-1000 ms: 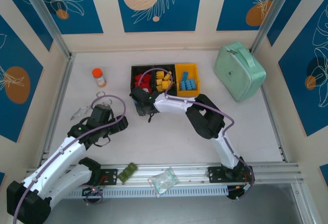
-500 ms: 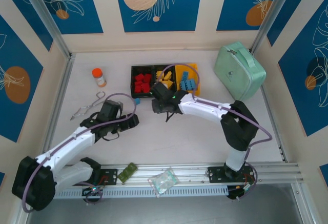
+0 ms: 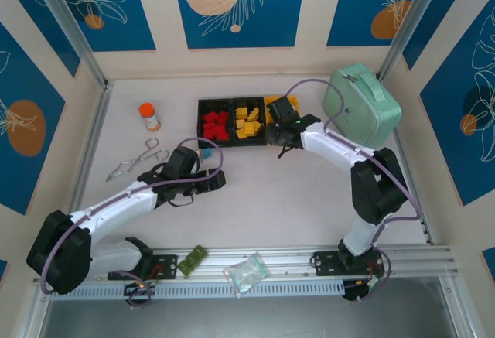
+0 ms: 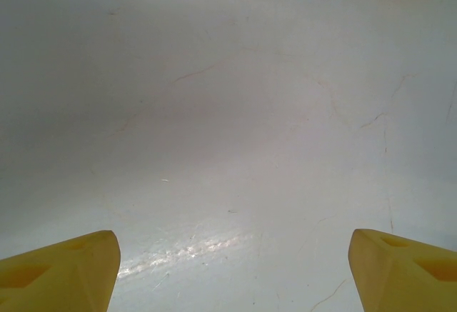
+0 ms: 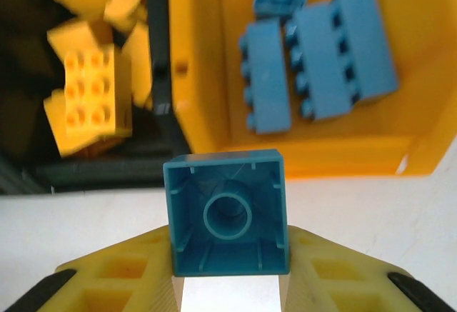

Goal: Sort the legos into containers by color
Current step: Place the lego in the container.

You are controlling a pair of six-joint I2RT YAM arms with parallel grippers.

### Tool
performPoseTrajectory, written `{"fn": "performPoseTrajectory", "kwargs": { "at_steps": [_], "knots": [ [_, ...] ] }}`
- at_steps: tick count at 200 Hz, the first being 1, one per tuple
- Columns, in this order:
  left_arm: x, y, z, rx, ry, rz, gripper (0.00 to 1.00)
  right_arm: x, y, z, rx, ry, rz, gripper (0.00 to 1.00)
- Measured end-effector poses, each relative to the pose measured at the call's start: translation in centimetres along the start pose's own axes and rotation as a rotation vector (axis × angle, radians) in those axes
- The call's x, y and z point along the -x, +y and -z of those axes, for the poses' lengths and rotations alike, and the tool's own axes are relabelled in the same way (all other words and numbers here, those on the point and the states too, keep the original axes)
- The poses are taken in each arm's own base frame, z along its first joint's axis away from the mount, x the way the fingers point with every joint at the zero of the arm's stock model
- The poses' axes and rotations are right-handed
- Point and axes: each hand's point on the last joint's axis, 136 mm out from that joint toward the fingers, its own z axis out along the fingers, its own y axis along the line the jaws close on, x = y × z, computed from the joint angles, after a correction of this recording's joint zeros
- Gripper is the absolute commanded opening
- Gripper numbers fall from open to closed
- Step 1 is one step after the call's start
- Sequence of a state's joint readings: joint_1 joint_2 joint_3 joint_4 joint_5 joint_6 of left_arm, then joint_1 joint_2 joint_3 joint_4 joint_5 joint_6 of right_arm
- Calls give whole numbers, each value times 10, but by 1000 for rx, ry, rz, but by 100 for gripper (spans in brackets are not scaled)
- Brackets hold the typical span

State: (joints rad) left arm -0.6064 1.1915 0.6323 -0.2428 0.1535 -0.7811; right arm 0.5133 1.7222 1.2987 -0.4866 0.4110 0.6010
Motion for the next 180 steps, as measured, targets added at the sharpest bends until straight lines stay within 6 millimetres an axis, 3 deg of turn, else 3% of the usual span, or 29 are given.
{"fn": "performPoseTrajectory", "kwargs": {
  "at_steps": [26,60,91,109,140,180],
  "knots": [
    [0,0,0,0,0,0,83,34,-6,-8,4,-28,-51,35],
    [0,0,1,-2,-2,3,83,61,-13,-40,-13,-6,-88,36],
    [-1,0,1,-1,-1,6,83,70,-16,-68,-22,39,-108,37],
    [-1,0,4,-5,-6,6,83,73,-15,-77,-18,60,-115,43],
    [-1,0,6,-7,-13,4,83,85,-7,-80,-5,58,-116,53],
    [1,3,9,6,-33,4,83,85,-4,-74,8,51,-113,54]
  ]
}}
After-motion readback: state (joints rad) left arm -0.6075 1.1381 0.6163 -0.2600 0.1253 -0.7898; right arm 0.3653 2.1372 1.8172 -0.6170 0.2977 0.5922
